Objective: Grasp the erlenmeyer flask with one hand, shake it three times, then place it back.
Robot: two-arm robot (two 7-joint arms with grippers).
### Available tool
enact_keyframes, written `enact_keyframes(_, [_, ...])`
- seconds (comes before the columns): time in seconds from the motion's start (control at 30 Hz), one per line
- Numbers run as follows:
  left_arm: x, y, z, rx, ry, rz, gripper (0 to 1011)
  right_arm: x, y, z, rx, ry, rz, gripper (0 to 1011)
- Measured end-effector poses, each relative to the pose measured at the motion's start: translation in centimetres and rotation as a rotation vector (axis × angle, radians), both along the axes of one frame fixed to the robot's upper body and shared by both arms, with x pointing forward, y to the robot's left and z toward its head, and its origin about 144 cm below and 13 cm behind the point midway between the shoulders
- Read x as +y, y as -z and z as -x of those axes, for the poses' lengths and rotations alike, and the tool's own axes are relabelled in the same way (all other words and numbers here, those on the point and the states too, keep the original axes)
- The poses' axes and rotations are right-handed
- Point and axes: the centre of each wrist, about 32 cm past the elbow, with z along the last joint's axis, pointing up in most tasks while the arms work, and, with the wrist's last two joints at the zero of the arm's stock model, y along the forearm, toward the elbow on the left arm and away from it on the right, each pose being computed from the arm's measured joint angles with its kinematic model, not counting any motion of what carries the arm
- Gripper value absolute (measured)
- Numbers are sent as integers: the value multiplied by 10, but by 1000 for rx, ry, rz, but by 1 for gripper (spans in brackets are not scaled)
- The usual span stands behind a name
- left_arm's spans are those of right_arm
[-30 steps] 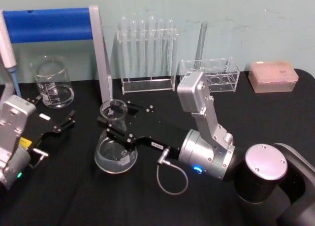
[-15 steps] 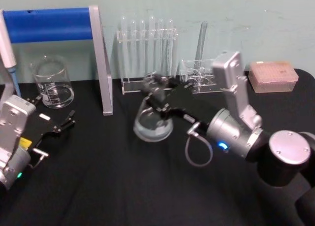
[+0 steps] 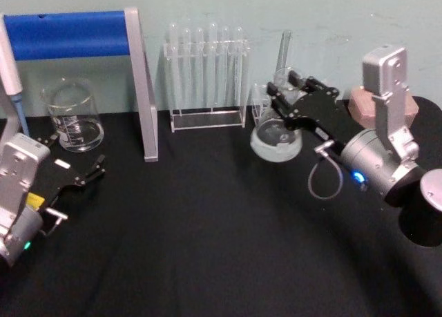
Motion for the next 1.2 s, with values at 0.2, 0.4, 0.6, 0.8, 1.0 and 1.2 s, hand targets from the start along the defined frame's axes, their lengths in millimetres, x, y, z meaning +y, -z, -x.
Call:
enact_keyframes(0.2, [0, 0, 0, 0, 0, 0, 1001, -12, 0, -2, -4, 62, -3, 457])
enact_keyframes(0.4, [0, 0, 0, 0, 0, 0, 1001, -15, 1, -1, -4, 84, -4, 457])
enact_keyframes(0.6, [0, 0, 0, 0, 0, 0, 1001, -6, 1, 0, -1, 48, -7, 457])
enact_keyframes(0.8, [0, 0, 0, 0, 0, 0, 1001, 13, 2, 3, 4, -41, -5, 457])
enact_keyframes(1.0, [0, 0, 0, 0, 0, 0, 1001, 35, 3, 9, 12, -145, 1, 457])
enact_keyframes(1.2, [0, 0, 0, 0, 0, 0, 1001, 55, 5, 15, 23, -252, 11, 457])
